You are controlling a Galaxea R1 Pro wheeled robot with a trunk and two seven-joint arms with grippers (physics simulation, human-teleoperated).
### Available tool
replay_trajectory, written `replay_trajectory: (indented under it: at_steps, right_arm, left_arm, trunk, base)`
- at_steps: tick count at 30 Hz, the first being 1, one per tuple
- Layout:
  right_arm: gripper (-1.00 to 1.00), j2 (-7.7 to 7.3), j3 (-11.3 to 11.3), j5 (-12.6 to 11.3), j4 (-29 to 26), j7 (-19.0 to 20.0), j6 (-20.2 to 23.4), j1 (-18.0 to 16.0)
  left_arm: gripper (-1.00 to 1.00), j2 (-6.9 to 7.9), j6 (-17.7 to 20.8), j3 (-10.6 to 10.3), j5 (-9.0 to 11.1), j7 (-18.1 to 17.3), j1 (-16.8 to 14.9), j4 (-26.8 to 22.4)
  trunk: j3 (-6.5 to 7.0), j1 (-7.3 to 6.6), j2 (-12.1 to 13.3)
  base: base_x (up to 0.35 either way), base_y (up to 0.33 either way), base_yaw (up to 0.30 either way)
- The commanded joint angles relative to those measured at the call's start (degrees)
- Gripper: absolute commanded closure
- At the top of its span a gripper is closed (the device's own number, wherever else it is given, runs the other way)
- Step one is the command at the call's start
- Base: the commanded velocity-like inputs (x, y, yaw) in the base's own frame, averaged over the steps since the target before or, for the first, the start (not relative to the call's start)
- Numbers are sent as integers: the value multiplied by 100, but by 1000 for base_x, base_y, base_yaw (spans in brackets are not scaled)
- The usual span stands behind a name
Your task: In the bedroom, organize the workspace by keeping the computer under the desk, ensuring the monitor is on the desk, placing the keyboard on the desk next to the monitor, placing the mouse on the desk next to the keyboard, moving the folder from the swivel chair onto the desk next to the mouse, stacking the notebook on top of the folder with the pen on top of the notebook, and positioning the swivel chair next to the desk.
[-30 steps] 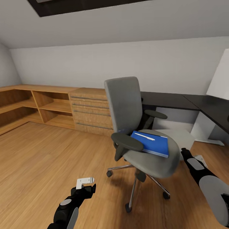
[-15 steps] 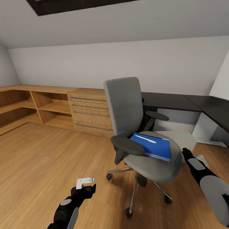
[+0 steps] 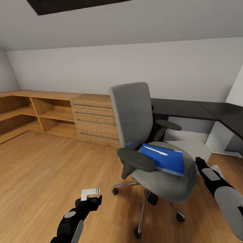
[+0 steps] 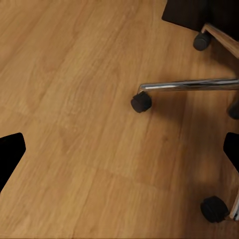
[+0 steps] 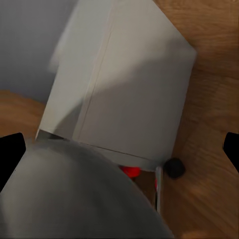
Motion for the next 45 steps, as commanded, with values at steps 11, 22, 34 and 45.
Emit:
replay_trajectory:
  at_steps: [11, 22, 34, 45]
  right_arm:
    - [-100, -63, 9, -77, 5, -32, 21, -2]
    - [-100, -150, -1, -294, 19, -34, 171, -1]
    - [-100, -227, -6, -424, 28, -23, 411, 1]
    - [-100, -341, -2, -937, 29, 1, 1020, -2]
  left_arm:
    - [-100, 1, 23, -10, 60, 50, -2, 74]
    - [-100, 1, 23, -18, 60, 50, -2, 85]
    - [-100, 1, 23, -18, 60, 50, -2, 85]
    - [-100, 1, 23, -11, 65, 43, -4, 85]
  trunk:
    - [-6, 1, -2]
    - [-6, 1, -2]
    - [-6, 1, -2]
    - [-6, 1, -2]
  base:
    - [182, 0, 0]
    - [136, 0, 0]
    - [10, 0, 0]
    - [0, 0, 0]
